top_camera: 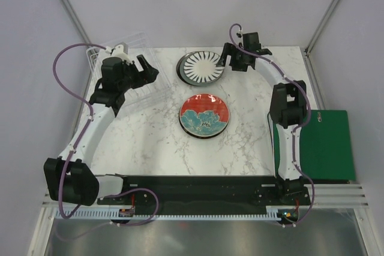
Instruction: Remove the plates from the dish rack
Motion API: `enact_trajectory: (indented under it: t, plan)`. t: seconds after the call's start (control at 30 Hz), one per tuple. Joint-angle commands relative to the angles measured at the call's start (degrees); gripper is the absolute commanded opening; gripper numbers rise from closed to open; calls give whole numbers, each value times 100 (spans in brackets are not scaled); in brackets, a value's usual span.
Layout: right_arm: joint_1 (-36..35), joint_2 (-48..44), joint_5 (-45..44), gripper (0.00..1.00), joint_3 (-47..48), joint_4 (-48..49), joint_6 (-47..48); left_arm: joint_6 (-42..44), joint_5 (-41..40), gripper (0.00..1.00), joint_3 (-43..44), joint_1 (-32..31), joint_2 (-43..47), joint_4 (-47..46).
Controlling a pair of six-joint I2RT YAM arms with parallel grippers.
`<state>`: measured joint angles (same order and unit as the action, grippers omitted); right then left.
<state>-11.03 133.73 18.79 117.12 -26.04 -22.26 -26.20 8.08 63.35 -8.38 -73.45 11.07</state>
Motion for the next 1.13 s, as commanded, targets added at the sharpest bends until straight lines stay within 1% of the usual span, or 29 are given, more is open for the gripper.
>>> enact_trajectory:
  t: [0.0,0.03,0.07,0.1,0.13,0.17,0.23,0.27,0.33,0.37,0.43,0.47,0.53,0.57,0.77,0.83,0.97,1.1]
  plan:
    - [-101,-1251,-708,98,-697,2,573,387,36,100,-104,-14,427,97]
    - [-119,-1488,-1092,98,-926,37,748,396,54,100,-130,-14,567,106]
    - [-145,-2004,-1209,98,-1389,134,845,431,97,100,-156,-14,656,106]
    - [-215,-2296,-1411,98,-1672,213,951,431,159,100,-235,-14,744,106]
    - [-242,-2595,-1787,98,-1971,292,1013,431,203,100,-262,-14,849,123]
    - [-277,-3163,-1843,98,-2539,467,1057,440,247,100,-305,-14,1059,132]
    - [-365,-3711,-2184,98,-3087,617,1101,431,169,100,-481,-23,1332,141]
    - [-400,-4201,-2308,98,-3569,722,1127,431,107,100,-543,-32,1603,132]
    - [-523,-4652,-2415,98,-4011,820,1197,536,-104,100,-675,-49,1859,193]
    - [-549,-5011,-2545,98,-4343,846,1233,728,-157,100,-701,-67,2026,229]
    - [-664,-5330,-2748,98,-4627,838,1207,905,-717,100,-780,-111,2500,421]
    - [-734,-5627,-2836,98,-4924,899,1163,984,-1120,100,-833,-111,2641,466]
    - [-795,-5936,-2950,98,-5250,1039,1145,1203,-1395,100,-851,-111,2993,667]
    - [-813,-6225,-3038,98,-5583,1188,1154,1283,-1544,100,-860,-111,3064,738]
    - [-831,-7176,-3302,98,-6666,1601,1127,1591,-1826,100,-1044,-111,3425,1046]
    - [-840,-7448,-3601,98,-6929,1655,1057,1652,-1888,100,-1097,-111,3521,1073]
    - [-840,-7730,-3698,98,-7115,1787,1005,1679,-1872,100,-1194,-111,3627,1073]
    - [-848,-8073,-3487,98,-7344,2103,1066,1644,-2038,100,-1088,-111,3601,1064]
